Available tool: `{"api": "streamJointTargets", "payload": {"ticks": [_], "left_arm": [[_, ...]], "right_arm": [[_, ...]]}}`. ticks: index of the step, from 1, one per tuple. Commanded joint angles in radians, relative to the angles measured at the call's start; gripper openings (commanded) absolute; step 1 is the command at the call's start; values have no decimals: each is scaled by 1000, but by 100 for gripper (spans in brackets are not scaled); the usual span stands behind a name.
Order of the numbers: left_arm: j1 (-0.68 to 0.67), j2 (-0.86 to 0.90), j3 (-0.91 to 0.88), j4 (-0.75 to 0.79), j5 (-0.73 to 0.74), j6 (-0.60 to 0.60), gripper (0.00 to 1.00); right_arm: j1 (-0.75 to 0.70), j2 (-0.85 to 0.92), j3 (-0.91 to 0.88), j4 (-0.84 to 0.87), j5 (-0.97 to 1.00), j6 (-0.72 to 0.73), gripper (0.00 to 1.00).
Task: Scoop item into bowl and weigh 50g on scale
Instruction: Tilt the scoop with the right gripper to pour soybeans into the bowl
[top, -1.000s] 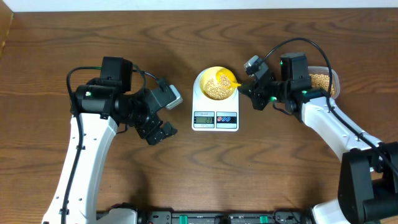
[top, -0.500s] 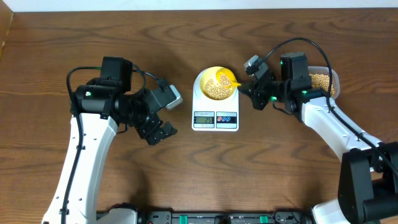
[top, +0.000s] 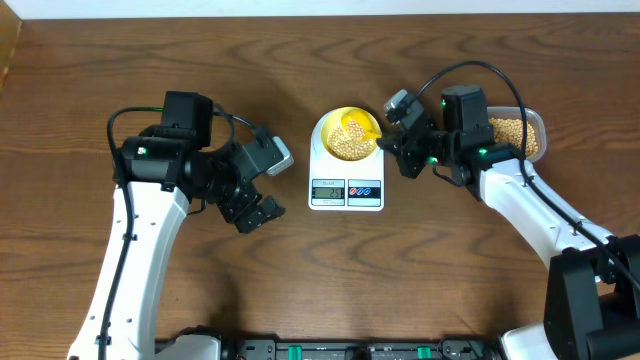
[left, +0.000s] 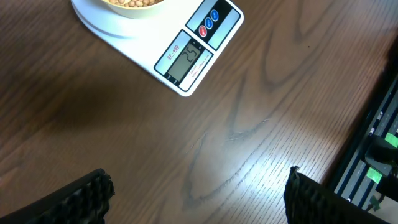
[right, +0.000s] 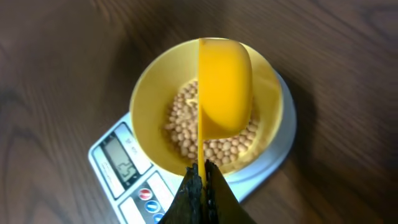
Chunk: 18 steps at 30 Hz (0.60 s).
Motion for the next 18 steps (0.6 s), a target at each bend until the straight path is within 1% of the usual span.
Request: {"api": "streamJointTargets", "payload": {"ticks": [1, 18], "left_arm": [[-2, -1, -5, -3, -6, 9, 90], [-2, -1, -5, -3, -6, 9, 90]], "right_arm": [[3, -24, 9, 6, 35, -42, 1], [3, -43, 9, 21, 35, -42, 1]]}}
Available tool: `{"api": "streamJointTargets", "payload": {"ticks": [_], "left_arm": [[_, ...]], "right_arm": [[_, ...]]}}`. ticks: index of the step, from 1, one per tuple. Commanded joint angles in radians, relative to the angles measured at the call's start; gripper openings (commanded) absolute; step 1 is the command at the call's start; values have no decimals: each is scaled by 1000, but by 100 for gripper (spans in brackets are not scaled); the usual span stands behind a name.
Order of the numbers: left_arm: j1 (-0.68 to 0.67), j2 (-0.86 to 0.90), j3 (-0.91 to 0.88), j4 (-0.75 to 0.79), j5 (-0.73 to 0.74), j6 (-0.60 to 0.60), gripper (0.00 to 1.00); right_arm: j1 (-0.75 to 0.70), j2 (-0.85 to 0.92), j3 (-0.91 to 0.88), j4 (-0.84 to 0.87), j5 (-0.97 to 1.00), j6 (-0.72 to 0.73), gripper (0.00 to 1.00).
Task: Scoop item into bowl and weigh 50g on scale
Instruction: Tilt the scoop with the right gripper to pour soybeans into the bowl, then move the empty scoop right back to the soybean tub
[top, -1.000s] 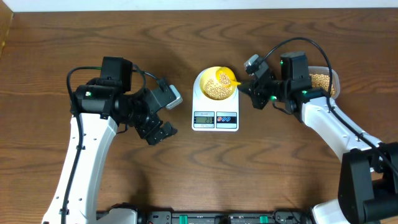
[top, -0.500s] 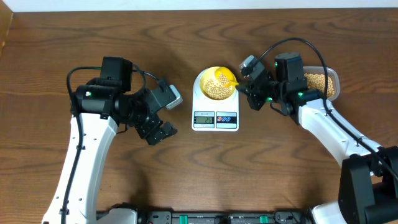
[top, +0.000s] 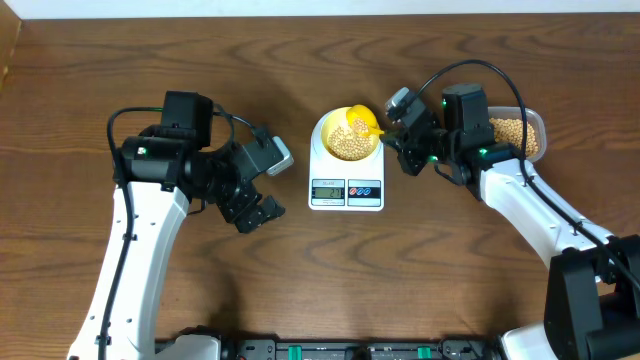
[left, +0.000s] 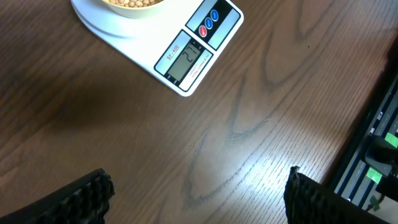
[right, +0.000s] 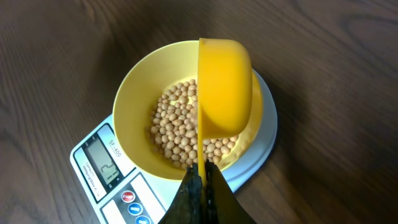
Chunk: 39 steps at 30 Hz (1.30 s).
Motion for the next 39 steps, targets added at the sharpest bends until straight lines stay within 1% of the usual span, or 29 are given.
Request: {"api": "streamJointTargets", "payload": {"ticks": [1, 7, 15, 23, 26, 31, 35, 39], "left_arm": [[-2, -1, -5, -3, -6, 9, 90], [-2, -1, -5, -3, -6, 9, 90], [-2, -1, -5, -3, -6, 9, 90], [-2, -1, -5, -3, -6, 9, 91], [-2, -1, -5, -3, -6, 9, 91], [-2, -1, -5, -3, -6, 9, 90], [-2, -1, -5, -3, -6, 9, 91], [-2, -1, -5, -3, -6, 9, 91]], "right_arm": [[3, -46, 9, 2, -2, -19, 1], [3, -88, 9, -17, 45, -20, 1], [4, -90, 9, -27, 92, -84, 1], [66, -93, 9, -28, 171, -211, 1], [87, -93, 9, -28, 211, -211, 1], [87, -116, 9, -24, 211, -210, 1], [85, -193, 9, -24, 212, -205, 1], [58, -293, 9, -29, 255, -117, 1]]}}
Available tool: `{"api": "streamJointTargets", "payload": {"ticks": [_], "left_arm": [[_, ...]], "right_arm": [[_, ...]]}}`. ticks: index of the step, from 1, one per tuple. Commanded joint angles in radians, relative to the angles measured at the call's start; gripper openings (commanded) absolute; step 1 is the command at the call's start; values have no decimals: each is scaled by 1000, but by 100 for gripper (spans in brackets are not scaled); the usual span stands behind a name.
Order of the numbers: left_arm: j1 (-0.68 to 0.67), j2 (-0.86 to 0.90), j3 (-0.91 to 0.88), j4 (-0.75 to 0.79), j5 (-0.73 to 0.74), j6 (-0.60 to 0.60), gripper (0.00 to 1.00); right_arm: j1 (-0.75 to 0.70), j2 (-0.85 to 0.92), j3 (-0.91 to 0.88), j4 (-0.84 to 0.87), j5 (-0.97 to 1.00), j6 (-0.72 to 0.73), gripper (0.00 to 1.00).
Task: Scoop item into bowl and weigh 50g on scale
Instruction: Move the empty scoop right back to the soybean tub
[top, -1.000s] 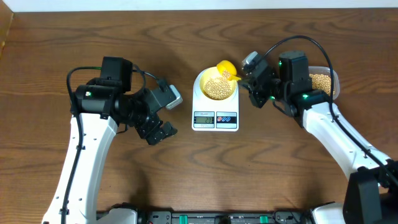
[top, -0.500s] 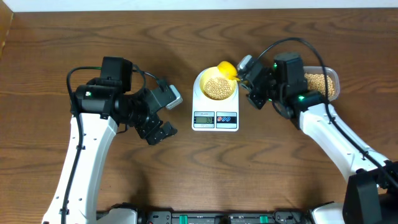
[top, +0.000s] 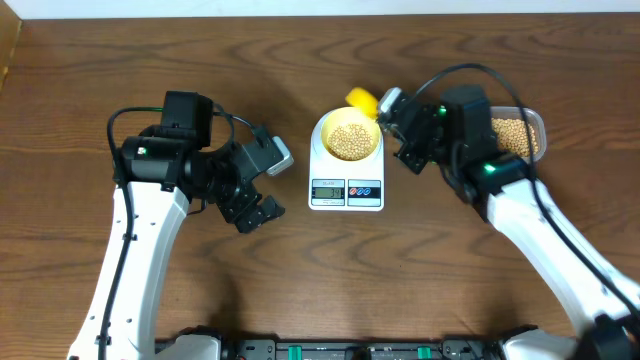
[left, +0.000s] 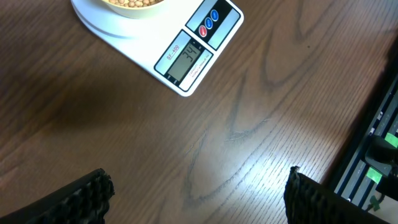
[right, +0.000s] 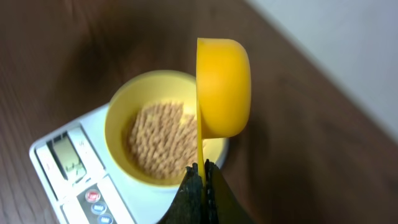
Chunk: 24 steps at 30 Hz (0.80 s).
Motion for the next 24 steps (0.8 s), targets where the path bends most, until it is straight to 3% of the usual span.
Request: {"api": "streamJointTargets", "payload": {"ticks": [1, 8, 18, 24], "left_arm": [[-2, -1, -5, -3, -6, 9, 90], [-2, -1, -5, -3, -6, 9, 91], [-2, -1, -5, -3, -6, 9, 90], [-2, -1, -5, -3, -6, 9, 90]], "right_arm": [[-37, -116, 9, -11, 64, 97, 1], [-256, -262, 9, -230, 266, 125, 1], [-602, -176, 9, -407, 266, 160, 1], [-605, -87, 9, -400, 266, 187, 1]]}}
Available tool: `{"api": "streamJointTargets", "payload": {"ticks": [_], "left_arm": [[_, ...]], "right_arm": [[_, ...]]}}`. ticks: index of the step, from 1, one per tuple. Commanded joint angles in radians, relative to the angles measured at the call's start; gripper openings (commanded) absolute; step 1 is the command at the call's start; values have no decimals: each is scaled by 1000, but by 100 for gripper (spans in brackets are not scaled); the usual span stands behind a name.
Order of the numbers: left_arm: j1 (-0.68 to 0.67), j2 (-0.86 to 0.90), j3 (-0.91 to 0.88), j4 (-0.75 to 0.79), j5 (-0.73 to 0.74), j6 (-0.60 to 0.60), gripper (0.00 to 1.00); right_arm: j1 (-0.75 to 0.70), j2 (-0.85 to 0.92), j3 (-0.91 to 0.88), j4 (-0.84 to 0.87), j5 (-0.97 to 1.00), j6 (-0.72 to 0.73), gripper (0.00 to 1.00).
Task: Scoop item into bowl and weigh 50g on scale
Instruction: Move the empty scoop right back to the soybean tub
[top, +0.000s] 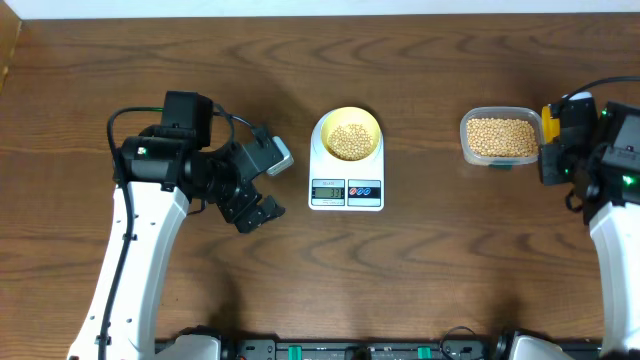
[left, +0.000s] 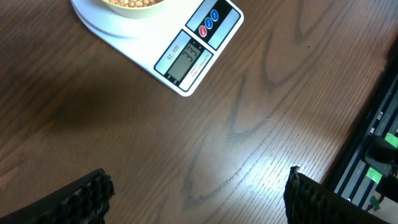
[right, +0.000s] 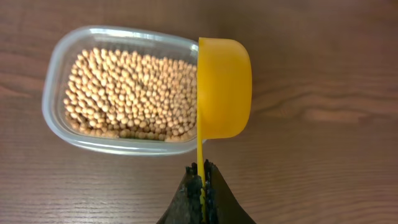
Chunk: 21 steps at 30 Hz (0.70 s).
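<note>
A yellow bowl (top: 346, 136) holding beans sits on the white scale (top: 346, 185), whose display (left: 188, 61) reads 33 in the left wrist view. My right gripper (right: 201, 171) is shut on the handle of a yellow scoop (right: 224, 87), turned on its side over the right end of a clear container of beans (right: 124, 87). In the overhead view that gripper (top: 553, 150) is at the table's right edge, beside the container (top: 498, 137). My left gripper (top: 253, 205) stands open, left of the scale, nothing between its fingers (left: 81, 193).
Dark equipment (left: 376, 137) runs along the table's front edge, seen at the right of the left wrist view. Bare wood lies between scale and container.
My right gripper has carried the scoop from above the bowl's far rim to the bean container at the right. The scale's display went from 34 to 33. The left arm is unmoved.
The scoop was tipped inside the bowl over the beans. Then it sat higher over the bowl's right side, then clear above the far rim with more beans in the bowl. Now it hangs at the container. The left gripper stayed open throughout.
</note>
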Motion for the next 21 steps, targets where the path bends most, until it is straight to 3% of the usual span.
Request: {"api": "streamJointTargets", "payload": {"ticks": [1, 11, 17, 21], "left_arm": [[-2, -1, -5, -3, -6, 9, 90], [-2, -1, -5, -3, -6, 9, 91], [-2, -1, -5, -3, -6, 9, 90], [-2, -1, -5, -3, -6, 9, 91]], "right_arm": [[10, 47, 7, 6, -3, 38, 1], [60, 182, 7, 93, 18, 24, 1], [147, 219, 7, 108, 245, -82, 1], [183, 219, 7, 93, 262, -98, 1]]}}
